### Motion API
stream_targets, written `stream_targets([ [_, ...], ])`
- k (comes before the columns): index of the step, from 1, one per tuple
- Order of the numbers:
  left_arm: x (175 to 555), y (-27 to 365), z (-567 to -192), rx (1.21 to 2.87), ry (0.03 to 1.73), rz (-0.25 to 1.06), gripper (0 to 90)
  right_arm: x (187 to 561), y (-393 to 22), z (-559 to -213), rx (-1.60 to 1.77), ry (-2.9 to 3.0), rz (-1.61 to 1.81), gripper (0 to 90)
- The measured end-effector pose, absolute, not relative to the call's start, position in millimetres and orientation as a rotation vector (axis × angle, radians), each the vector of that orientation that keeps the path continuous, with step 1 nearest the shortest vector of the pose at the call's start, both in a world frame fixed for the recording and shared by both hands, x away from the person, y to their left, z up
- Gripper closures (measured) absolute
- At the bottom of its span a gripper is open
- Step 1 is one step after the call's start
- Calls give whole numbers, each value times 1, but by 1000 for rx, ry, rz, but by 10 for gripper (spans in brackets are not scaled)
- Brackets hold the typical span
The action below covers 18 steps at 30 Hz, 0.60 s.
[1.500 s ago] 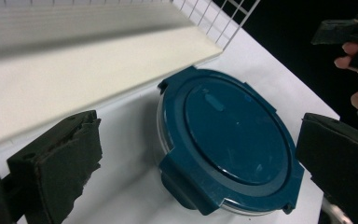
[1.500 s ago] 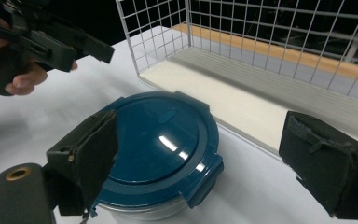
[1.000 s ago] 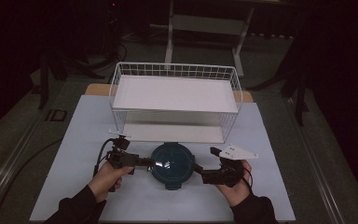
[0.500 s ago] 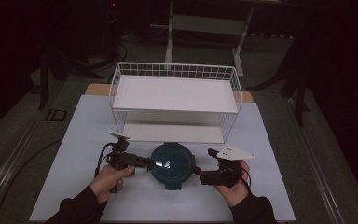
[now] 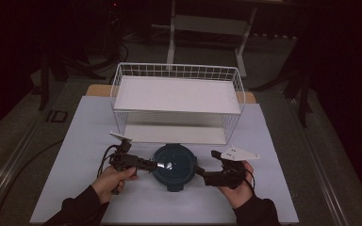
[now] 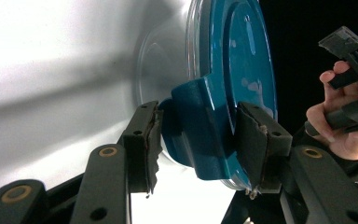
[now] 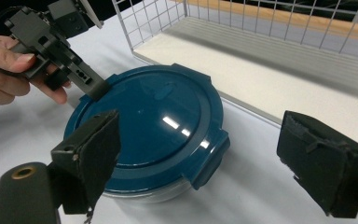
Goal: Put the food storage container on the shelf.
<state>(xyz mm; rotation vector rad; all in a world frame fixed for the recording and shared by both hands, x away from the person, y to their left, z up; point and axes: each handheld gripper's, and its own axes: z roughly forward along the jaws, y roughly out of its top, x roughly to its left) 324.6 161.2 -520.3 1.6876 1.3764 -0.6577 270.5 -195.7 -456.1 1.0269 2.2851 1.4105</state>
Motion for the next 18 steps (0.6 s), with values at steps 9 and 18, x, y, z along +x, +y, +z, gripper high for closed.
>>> stream_targets([
  [9,315,157,-511,1730,1312,-569,542,279,-203,-462,1189,2343,1477,208],
  [18,304,155,-505,1781,1247,-498,549,292,-206,-478,1416,2470,1566,276],
])
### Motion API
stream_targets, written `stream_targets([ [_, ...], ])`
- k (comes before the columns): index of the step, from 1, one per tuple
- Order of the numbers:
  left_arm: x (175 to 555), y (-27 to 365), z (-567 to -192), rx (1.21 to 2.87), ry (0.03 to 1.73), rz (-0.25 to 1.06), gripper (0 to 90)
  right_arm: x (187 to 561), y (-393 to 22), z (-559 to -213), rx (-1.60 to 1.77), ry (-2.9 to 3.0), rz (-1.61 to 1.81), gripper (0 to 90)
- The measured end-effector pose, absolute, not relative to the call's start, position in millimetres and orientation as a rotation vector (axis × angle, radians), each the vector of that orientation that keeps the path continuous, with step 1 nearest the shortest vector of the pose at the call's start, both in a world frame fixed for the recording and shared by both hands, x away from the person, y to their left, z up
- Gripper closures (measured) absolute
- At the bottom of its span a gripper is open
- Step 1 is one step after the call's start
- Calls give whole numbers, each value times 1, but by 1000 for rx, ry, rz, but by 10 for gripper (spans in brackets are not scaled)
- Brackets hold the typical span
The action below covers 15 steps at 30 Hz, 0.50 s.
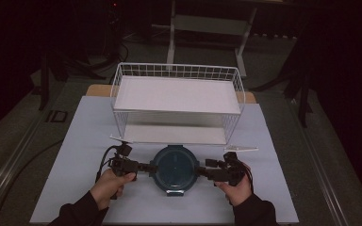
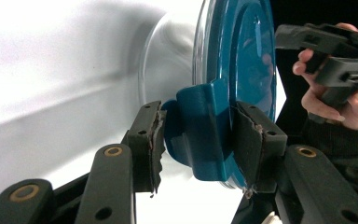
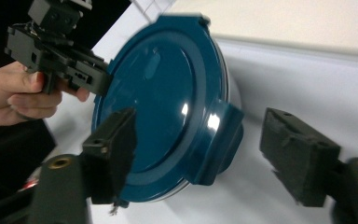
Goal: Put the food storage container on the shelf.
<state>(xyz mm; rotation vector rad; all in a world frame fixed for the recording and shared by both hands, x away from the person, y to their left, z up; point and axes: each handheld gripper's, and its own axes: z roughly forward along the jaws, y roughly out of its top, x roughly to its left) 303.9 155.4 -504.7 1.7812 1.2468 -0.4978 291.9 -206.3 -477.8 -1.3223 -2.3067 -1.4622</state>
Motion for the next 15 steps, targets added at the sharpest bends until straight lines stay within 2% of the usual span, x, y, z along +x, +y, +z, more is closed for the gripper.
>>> stream_targets([
  [15,292,155,-501,1816,1171,-431,566,299,-211,-500,-1312,-2153,-1331,451],
])
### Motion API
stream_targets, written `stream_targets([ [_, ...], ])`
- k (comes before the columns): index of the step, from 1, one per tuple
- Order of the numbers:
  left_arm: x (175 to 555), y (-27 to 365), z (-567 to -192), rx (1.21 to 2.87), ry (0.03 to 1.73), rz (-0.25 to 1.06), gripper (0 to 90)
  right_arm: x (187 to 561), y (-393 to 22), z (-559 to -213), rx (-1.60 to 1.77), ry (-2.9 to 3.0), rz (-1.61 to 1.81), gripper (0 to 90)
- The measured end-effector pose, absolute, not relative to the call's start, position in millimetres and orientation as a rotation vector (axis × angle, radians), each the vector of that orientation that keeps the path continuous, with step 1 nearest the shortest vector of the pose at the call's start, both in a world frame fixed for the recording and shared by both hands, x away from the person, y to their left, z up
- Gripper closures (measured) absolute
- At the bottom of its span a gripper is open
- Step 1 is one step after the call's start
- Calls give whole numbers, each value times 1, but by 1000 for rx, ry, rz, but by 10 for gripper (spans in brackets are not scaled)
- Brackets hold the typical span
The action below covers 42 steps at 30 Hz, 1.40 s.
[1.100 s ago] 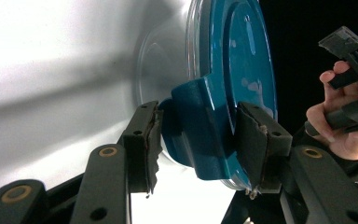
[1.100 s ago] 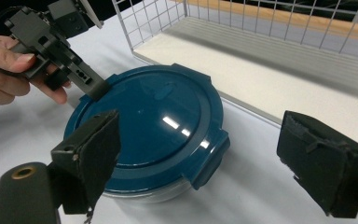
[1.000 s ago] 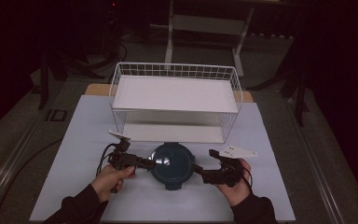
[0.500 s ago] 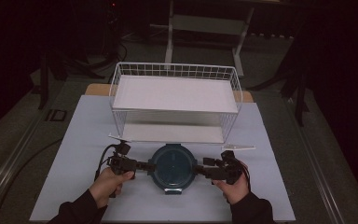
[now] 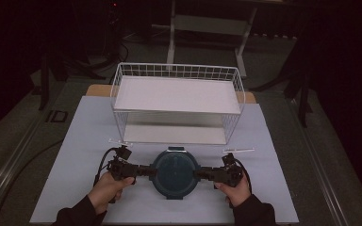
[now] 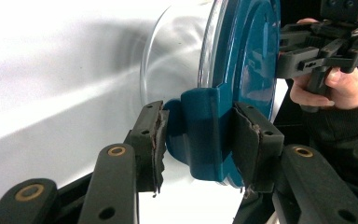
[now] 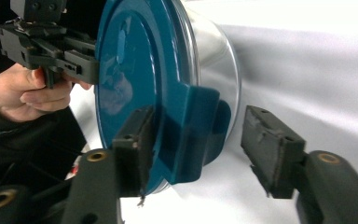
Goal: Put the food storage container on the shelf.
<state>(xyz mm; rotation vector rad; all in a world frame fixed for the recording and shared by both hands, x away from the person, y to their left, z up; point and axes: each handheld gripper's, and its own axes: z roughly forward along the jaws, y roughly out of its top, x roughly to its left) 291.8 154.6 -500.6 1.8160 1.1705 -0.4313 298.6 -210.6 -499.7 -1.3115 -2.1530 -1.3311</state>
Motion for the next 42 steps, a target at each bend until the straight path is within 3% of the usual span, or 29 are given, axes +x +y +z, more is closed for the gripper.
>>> stream_targets([
  [5,289,155,-501,1807,1170,-427,567,298,-210,-502,-1289,-2126,-1324,547],
  [25,275,147,-494,1806,1182,-310,555,292,-212,-496,-1297,-2126,-1355,568],
  [42,294,146,-468,1765,1116,-159,554,314,-211,-465,-1262,-2205,-1481,567],
])
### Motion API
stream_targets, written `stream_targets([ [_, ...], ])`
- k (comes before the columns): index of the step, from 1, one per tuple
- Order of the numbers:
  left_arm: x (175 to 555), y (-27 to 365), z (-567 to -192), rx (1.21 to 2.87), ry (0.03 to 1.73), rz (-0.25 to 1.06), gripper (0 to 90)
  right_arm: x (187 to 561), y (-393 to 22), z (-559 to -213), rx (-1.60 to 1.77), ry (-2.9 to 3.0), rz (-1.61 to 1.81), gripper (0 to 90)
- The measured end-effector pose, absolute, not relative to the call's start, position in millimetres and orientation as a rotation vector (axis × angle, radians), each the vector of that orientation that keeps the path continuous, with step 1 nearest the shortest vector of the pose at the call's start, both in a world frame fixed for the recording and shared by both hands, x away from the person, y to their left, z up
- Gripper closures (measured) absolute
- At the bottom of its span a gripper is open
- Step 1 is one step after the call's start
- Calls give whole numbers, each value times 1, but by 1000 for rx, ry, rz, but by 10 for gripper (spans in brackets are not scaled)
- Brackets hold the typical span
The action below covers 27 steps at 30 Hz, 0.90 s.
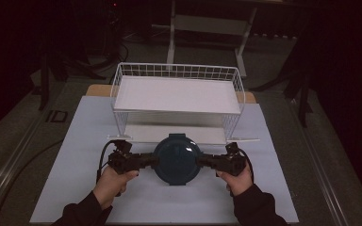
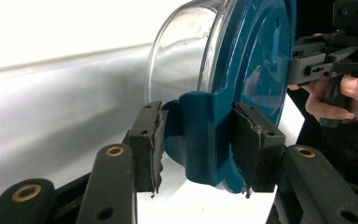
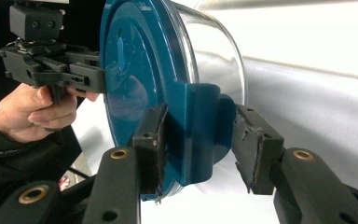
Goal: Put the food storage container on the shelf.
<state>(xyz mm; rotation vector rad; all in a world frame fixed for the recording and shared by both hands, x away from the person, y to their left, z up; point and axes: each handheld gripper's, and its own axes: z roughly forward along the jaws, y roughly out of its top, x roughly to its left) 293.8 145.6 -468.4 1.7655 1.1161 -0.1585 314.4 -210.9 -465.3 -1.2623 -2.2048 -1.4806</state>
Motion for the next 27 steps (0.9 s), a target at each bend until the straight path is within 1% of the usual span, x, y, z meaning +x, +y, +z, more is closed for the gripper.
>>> stream_targets([
  [6,307,143,-464,1751,1086,-95,552,328,-212,-460,-1251,-2225,-1531,566],
  [20,342,139,-479,1721,1094,-71,552,365,-215,-473,-1275,-2229,-1543,565],
  [27,359,140,-487,1714,1080,-51,550,378,-214,-481,-1294,-2224,-1568,564],
])
